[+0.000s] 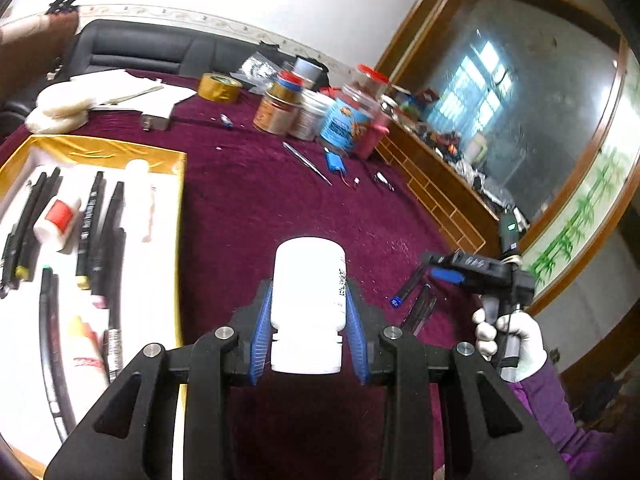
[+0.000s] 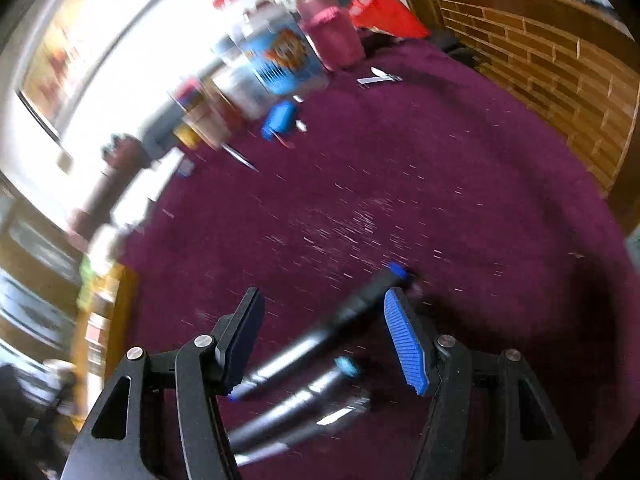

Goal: Organize rigid objects
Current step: 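Grasp white pill bottle with left tool while right tool grasps blue-capped marker, then lower pill bottle into tray with left tool while right tool carries marker there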

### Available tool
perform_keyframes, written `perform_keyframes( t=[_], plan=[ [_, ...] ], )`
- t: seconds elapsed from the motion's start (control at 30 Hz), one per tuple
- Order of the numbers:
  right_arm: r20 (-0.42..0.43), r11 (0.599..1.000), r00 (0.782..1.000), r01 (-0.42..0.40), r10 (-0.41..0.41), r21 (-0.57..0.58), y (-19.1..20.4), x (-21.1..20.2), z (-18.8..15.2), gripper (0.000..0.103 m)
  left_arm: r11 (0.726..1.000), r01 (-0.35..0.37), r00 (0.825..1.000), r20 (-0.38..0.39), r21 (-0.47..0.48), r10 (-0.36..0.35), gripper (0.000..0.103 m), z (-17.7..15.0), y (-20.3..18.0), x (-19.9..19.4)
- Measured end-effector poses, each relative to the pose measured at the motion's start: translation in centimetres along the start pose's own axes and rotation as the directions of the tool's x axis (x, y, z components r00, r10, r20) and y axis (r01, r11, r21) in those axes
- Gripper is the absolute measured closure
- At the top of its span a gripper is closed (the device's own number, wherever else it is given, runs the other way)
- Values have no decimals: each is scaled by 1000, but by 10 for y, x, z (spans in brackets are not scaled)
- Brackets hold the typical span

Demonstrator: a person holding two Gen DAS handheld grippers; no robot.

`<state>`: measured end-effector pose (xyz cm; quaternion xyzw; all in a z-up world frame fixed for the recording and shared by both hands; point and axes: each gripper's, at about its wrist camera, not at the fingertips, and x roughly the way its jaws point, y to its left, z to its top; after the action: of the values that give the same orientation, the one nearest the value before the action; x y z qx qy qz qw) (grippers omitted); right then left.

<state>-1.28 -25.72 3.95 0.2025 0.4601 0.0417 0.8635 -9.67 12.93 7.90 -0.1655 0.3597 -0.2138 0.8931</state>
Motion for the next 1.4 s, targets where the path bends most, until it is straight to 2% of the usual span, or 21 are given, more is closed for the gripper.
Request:
perform_keyframes(
  t=[0.1, 0.3, 0.37, 0.4, 0.47, 0.5, 0.57, 0.7, 0.8, 0.93, 1.03, 1.1, 1.2, 1.4],
  plan=[
    [-82, 995, 992, 95, -96, -13, 8, 20, 2, 44, 1000, -5, 1000, 28, -27, 5, 72, -1, 14, -14],
    [-92, 977, 979, 172, -184, -123, 52, 39, 2, 45, 996, -38, 997, 70, -84, 44, 72, -7, 43, -40],
    [-78, 967, 973, 204, -218, -152, 63, 43, -3, 48, 993, -50, 995, 82, -108, 59, 72, -9, 54, -47],
    [-70, 961, 970, 218, -233, -169, 67, 44, -6, 50, 991, -54, 994, 87, -118, 65, 72, -10, 58, -50],
    [-44, 944, 961, 259, -273, -202, 73, 42, -15, 74, 989, -63, 992, 98, -137, 77, 72, -12, 67, -57],
    [-32, 940, 959, 271, -283, -209, 73, 39, -18, 79, 987, -67, 991, 103, -144, 82, 72, -13, 71, -59],
    [-36, 957, 971, 224, -234, -183, 68, 33, -22, 87, 984, -78, 989, 111, -157, 96, 72, -15, 79, -64],
    [-62, 994, 995, 79, -84, -80, 57, 21, -24, 90, 975, -113, 984, 117, -189, 137, 72, -21, 97, -76],
    [-64, 998, 998, -17, 13, -64, 65, 12, -29, 90, 963, -158, 976, 113, -218, 186, 72, -26, 114, -85],
    [-75, 986, 988, -141, 134, -90, 97, 4, -33, 90, 937, -222, 962, 94, -271, 255, 72, -31, 136, -94],
    [-103, 963, 968, -241, 229, -124, 128, 1, -38, 90, 920, -269, 950, 78, -285, 302, 72, -35, 144, -97],
    [-134, 940, 947, -310, 292, -143, 152, 0, -44, 90, 908, -308, 940, 58, -283, 336, 72, -36, 149, -94],
    [-191, 905, 915, -388, 355, -175, 186, 2, -56, 90, 897, -330, 936, 19, -294, 351, 72, -38, 158, -87],
    [-325, 838, 851, -494, 413, -231, 256, 17, -88, 90, 881, -367, 925, -22, -300, 379, 71, -39, 170, -81]
  ],
)
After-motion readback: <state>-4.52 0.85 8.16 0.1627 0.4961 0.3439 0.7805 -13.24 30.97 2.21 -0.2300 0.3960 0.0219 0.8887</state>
